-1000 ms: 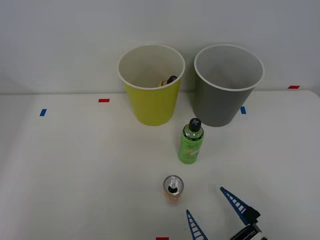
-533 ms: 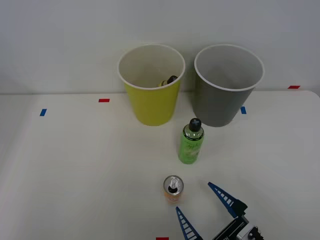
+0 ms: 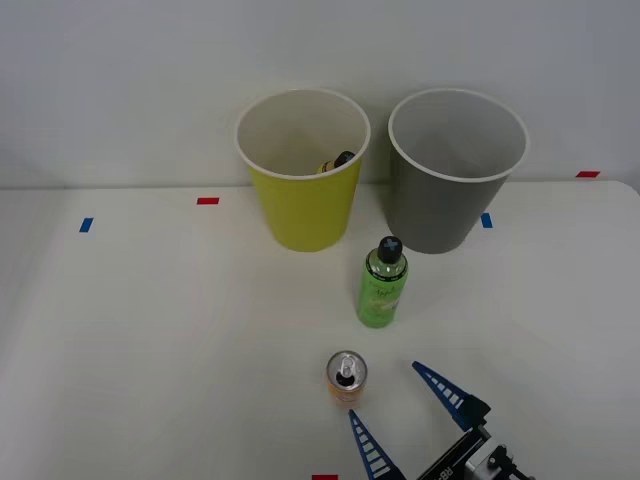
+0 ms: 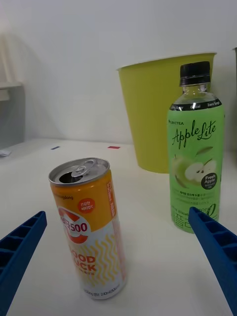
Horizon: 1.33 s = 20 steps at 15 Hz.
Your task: Put cans in the gray bin, plastic bottles in the light green bin
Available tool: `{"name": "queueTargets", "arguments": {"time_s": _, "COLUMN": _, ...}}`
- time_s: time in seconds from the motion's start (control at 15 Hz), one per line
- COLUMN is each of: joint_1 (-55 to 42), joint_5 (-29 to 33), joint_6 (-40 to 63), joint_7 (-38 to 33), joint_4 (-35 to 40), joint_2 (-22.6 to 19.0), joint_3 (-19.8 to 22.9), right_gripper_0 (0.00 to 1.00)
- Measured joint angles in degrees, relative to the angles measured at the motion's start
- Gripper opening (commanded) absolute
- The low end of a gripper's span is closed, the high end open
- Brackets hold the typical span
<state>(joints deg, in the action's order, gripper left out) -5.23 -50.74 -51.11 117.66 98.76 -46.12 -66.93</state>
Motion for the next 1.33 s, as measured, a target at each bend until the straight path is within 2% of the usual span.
{"name": "queueTargets", "arguments": {"time_s": 0.4, "joint_1": 8.25, "joint_5": -2.25, "joint_6": -2.54, "joint_7": 0.26, "joint_4": -8.64, "joint_2": 4.17, "joint_3": -5.38, "right_gripper_0": 1.0}}
{"name": "queueTargets", "arguments": {"time_s": 1.33, "joint_1": 13.8, "joint_5": -1.87, "joint_6": 2.85, "joint_7": -0.46, "joint_4": -8.93, "joint_2": 5.51, "joint_3": -4.98, "right_gripper_0": 1.0}}
